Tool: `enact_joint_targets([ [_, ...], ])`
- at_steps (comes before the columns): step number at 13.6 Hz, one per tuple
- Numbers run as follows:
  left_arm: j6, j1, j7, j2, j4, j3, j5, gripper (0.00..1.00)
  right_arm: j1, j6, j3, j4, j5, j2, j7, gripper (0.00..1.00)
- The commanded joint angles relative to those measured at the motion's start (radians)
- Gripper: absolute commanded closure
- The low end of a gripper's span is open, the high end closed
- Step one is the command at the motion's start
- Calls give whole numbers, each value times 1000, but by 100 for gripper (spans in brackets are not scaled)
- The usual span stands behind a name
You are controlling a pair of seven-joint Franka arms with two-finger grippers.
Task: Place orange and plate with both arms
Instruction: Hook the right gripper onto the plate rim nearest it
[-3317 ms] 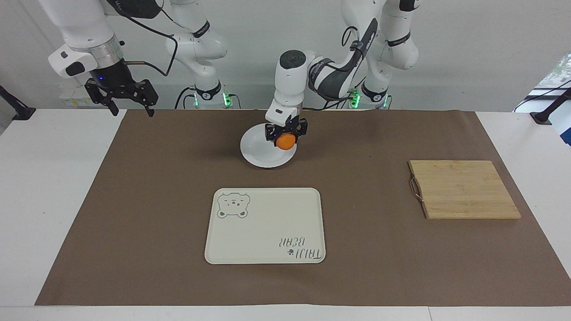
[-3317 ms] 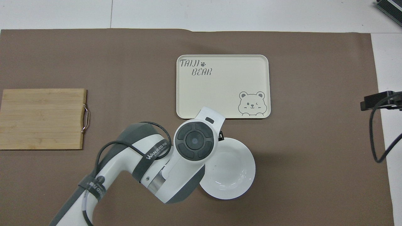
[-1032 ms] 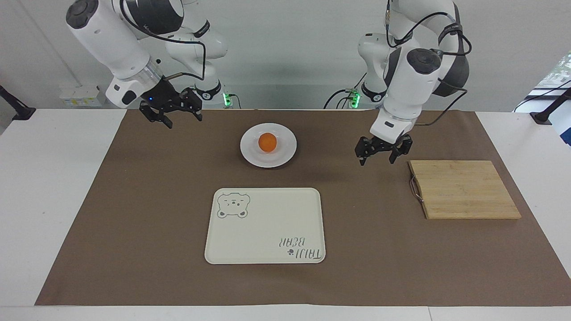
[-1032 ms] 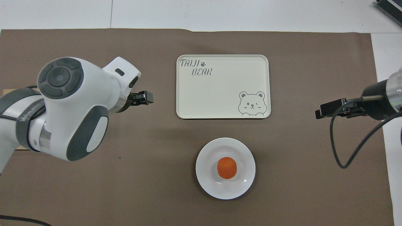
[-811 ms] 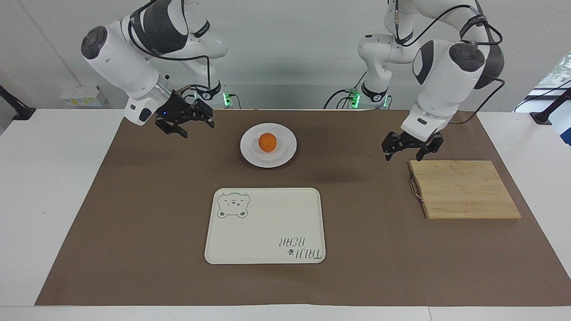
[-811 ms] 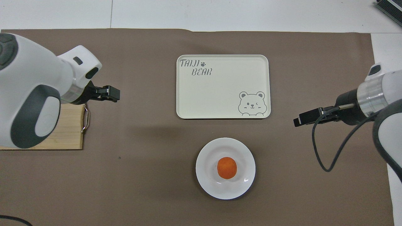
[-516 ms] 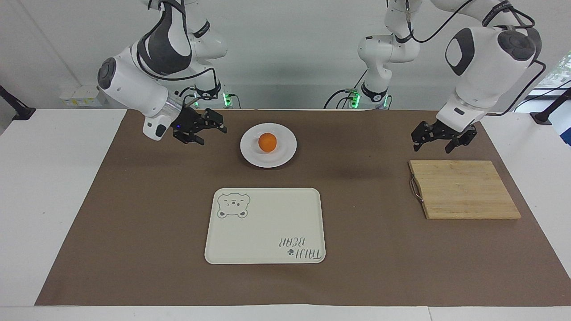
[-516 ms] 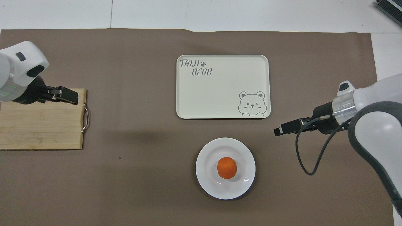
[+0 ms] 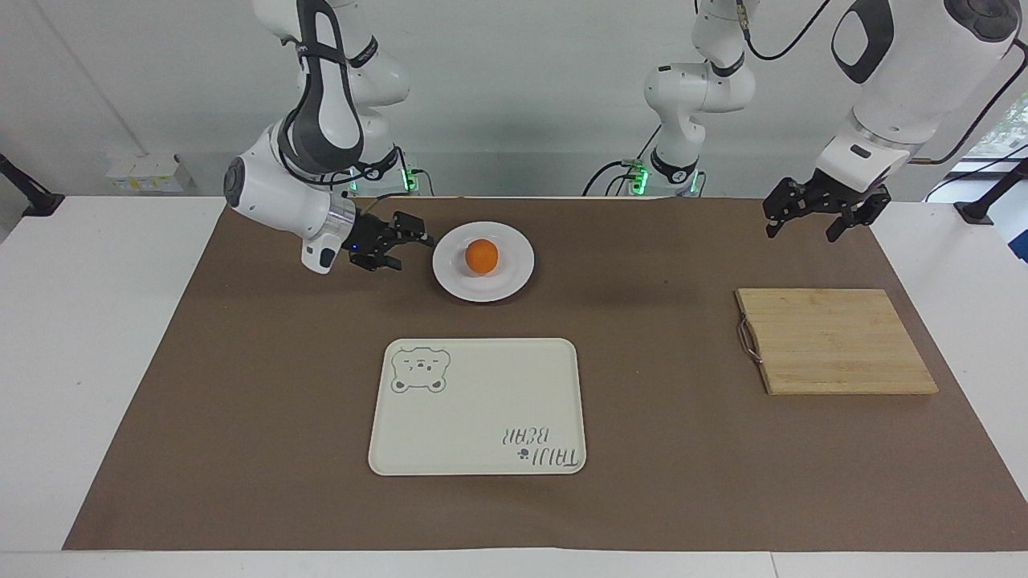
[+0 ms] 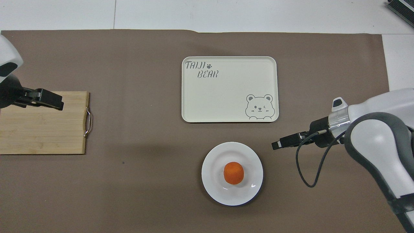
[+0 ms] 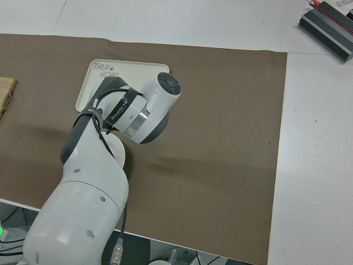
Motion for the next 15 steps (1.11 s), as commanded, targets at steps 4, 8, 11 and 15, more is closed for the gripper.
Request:
enact_joint_targets([
  [4,-14,11,8,-9,-3,-6,16,0,8,69,-2,-136,115,26,-167,0],
  [8,-14,11,8,-9,-3,-6,16,0,34,121,-2,-196,208,55,-198,0],
  [11,-14,11,8,-9,-3,-6,16,0,35,138,-2,-218,216,63,-195,0],
  [15,-14,11,8,-9,-3,-6,16,0,62,141,-2,-241,277,65,-191,0],
])
